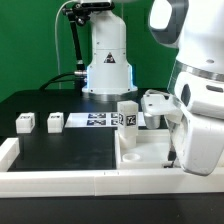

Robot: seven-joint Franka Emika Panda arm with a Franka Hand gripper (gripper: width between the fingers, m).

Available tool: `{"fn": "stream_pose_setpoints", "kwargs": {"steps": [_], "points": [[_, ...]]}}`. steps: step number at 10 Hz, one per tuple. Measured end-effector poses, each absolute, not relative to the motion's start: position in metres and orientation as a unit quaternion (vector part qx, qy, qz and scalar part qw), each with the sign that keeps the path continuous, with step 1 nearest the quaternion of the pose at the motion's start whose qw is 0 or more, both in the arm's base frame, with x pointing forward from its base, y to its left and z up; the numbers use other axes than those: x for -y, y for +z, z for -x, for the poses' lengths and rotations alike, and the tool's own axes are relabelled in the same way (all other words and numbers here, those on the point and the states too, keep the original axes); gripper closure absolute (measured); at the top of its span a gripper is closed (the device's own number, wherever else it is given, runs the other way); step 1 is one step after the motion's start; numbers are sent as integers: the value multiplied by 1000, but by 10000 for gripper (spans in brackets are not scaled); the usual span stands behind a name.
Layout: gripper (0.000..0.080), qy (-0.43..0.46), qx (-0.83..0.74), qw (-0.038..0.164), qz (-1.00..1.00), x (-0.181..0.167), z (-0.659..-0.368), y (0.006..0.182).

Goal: Assemble square table

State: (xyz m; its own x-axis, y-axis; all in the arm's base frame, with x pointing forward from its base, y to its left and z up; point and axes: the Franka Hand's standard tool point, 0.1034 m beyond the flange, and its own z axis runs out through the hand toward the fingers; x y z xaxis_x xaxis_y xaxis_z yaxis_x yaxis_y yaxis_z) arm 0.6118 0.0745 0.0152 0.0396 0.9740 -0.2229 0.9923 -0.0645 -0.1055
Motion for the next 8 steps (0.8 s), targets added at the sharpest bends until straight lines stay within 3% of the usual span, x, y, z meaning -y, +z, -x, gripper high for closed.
{"fn": "stream_pose_setpoints", "kwargs": {"steps": [1, 2, 3, 4, 8], "points": [[340, -128, -682, 32, -719, -75, -606, 16], [219, -135, -681, 27, -719, -75, -602, 18], [219, -139, -681, 25, -719, -75, -600, 18], [164, -141, -681, 24, -718, -75, -599, 18], [151, -142, -680, 23, -719, -75, -598, 19]]}}
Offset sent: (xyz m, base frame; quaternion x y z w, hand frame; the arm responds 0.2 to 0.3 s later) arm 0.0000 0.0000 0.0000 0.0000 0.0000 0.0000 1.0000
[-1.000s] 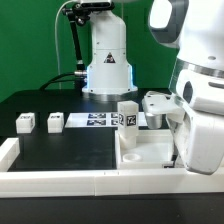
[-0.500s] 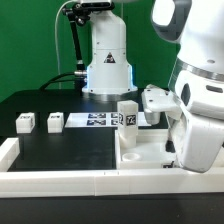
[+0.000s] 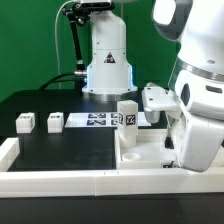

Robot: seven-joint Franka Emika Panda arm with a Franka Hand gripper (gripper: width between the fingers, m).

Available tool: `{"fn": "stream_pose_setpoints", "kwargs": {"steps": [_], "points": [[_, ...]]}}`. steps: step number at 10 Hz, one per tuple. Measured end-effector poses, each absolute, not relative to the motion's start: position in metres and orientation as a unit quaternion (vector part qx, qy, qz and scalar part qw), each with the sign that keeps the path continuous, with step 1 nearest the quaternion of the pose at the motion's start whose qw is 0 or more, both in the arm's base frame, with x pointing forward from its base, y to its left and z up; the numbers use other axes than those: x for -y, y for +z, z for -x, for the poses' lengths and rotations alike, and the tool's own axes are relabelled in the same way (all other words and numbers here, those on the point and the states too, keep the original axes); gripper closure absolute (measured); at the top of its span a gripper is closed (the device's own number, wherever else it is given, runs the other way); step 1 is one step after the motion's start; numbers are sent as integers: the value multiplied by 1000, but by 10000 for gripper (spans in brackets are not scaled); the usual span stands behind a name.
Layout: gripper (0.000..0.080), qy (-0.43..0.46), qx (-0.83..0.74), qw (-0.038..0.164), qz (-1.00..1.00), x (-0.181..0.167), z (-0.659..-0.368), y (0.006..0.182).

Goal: Assemble square table

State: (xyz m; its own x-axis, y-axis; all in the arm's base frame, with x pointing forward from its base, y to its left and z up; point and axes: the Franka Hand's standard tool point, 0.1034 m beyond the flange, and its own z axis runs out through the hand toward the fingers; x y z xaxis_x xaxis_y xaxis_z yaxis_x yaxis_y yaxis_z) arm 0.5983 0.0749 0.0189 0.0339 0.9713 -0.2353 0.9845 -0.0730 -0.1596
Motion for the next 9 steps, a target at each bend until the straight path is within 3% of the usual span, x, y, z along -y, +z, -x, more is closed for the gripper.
{"fn": "stream_pose_setpoints", "kwargs": {"steps": [1, 3, 5, 6, 9], "points": [[151, -137, -677, 30, -722, -73, -600, 28], [151, -120, -663, 44, -738, -69, -603, 72], [151, -96, -619, 55, -778, -68, -595, 101], [151, -92, -577, 58, -809, -65, -582, 106], [151, -118, -498, 56, -857, -49, -560, 100]]}}
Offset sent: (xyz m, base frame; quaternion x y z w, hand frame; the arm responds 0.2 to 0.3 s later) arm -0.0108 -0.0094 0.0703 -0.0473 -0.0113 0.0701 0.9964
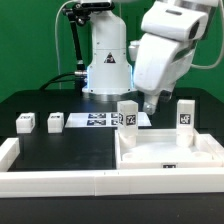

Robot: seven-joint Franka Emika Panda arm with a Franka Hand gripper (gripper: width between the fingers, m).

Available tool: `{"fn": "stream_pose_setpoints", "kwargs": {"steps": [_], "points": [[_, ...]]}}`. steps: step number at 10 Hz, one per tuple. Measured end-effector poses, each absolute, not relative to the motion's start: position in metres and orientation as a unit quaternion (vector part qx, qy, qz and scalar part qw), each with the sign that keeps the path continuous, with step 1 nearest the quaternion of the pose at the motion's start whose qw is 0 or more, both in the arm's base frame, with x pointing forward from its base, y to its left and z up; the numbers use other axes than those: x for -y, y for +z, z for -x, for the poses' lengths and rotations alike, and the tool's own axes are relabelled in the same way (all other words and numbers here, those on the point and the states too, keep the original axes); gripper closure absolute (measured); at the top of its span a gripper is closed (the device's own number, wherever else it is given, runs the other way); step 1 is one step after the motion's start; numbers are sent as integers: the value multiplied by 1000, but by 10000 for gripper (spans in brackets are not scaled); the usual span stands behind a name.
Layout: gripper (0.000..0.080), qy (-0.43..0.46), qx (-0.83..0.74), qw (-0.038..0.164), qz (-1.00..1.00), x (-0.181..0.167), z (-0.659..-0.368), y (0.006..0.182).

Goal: Assemble square table

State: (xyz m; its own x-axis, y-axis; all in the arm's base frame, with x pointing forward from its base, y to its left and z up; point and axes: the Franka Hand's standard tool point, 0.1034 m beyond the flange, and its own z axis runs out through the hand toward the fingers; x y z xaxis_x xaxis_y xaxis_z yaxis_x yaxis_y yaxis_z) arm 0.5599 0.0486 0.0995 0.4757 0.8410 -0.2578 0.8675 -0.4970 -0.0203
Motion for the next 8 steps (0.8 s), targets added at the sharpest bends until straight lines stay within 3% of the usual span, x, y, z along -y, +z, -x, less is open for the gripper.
{"fn": "stream_pose_setpoints", "kwargs": {"steps": [5, 8], "points": [[151, -116, -499, 57, -857, -42, -562, 100], [151, -100, -398, 71, -909, -3, -550, 106]]}}
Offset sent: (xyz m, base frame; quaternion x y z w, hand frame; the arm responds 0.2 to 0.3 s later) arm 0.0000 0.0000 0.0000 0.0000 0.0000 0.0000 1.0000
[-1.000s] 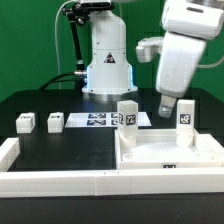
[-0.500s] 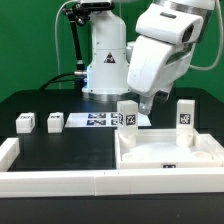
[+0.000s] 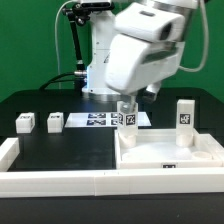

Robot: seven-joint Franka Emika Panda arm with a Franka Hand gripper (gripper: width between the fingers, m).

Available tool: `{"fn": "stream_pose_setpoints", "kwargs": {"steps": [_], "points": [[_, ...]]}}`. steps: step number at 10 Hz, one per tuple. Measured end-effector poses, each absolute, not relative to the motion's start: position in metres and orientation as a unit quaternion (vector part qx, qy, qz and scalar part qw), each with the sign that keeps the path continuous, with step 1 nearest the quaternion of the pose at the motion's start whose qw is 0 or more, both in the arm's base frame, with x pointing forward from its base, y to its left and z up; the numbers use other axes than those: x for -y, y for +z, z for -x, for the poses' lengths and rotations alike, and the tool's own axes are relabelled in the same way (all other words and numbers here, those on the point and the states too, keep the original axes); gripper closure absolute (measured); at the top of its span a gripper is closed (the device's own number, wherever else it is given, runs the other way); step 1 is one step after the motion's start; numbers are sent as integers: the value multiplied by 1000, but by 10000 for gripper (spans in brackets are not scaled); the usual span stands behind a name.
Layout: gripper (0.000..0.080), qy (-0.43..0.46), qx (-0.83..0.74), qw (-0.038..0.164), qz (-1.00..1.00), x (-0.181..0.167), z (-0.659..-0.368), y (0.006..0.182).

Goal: Assemble square table

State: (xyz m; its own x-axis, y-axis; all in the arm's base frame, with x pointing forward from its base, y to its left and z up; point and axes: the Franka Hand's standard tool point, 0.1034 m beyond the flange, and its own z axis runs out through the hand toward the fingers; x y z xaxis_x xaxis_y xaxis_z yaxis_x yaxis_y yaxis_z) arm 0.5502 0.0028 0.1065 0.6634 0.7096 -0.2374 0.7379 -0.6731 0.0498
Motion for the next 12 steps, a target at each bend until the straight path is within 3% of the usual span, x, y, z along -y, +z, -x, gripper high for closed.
{"fn": "stream_pose_setpoints", "kwargs": {"steps": [4, 10, 12], "points": [[151, -133, -286, 73, -946, 43, -526, 101], [151, -133, -278, 72, -949, 83, -523, 102], [151, -144, -185, 54, -971, 121, -500, 95]]}}
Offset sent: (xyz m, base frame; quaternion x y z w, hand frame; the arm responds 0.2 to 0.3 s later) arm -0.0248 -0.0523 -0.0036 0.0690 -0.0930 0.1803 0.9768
